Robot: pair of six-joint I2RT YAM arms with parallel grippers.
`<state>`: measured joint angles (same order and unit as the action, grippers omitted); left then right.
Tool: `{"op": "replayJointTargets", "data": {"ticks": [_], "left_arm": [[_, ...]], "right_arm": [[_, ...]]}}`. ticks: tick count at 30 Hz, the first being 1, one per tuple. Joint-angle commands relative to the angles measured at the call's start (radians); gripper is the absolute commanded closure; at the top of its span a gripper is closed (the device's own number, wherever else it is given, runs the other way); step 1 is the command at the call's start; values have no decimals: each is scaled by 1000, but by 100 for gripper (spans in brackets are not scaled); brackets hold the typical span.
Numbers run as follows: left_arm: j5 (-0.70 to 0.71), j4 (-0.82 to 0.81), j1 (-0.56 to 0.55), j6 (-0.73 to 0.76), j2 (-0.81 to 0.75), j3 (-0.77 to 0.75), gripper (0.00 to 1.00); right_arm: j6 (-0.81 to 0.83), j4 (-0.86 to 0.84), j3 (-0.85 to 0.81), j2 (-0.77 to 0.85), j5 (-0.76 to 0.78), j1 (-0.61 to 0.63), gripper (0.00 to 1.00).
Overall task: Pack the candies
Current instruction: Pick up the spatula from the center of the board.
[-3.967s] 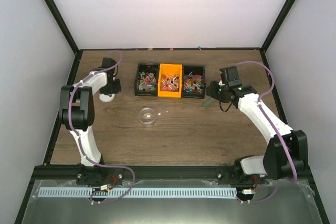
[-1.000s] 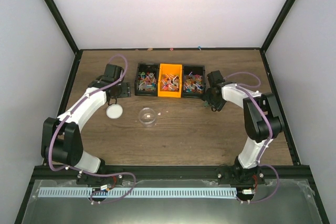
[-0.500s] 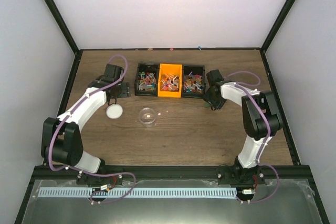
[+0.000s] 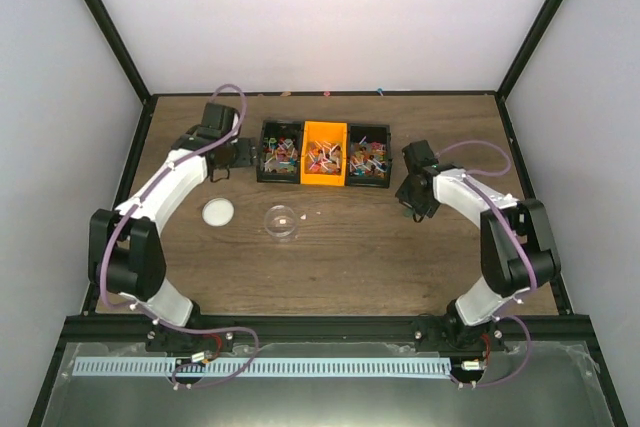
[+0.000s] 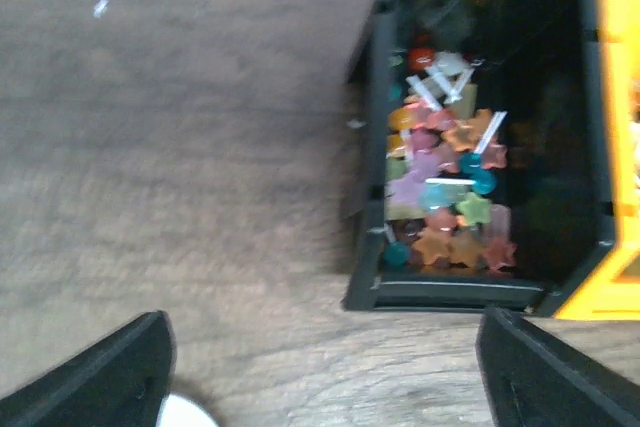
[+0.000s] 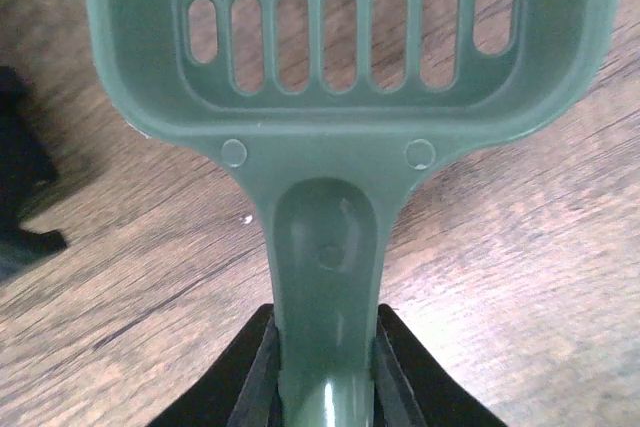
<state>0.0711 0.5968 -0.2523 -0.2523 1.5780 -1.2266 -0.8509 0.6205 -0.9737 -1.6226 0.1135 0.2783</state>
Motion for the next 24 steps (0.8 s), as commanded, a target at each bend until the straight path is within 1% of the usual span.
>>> {"op": "replayJointTargets", "data": {"ticks": [1,2,4,6,9,11,15,17,19,24], "left_arm": [[-166,-30,1,34,42,-95,4],[-236,-42,2,47,53,-114,1],[-412,-61,1,64,92,-159,0],[-535,-72,1,57,132,-210,0],[-626,-87,1,0,190,-289,0],[-709,-88,1,-31,238,-343,0],[-918,-87,-4,-86,330,-431,0],[-966,-88,-12,-81,349,-445,0],[-982,-90,-18,-79,357,-447,0],[-992,-85,-20,-70,355,-439,0]], "right_arm": [[54,38,-2,105,51,8,85],[72,40,-4,127,45,9,85],[115,34,-13,168,24,10,85],[183,31,-31,196,2,16,85],[275,52,-94,200,-7,32,91],[347,43,-136,194,-34,55,92],[463,-8,-206,174,-112,148,92],[492,-30,-225,159,-172,194,92],[506,-50,-231,141,-214,241,92],[517,-79,-232,85,-239,365,91]]}}
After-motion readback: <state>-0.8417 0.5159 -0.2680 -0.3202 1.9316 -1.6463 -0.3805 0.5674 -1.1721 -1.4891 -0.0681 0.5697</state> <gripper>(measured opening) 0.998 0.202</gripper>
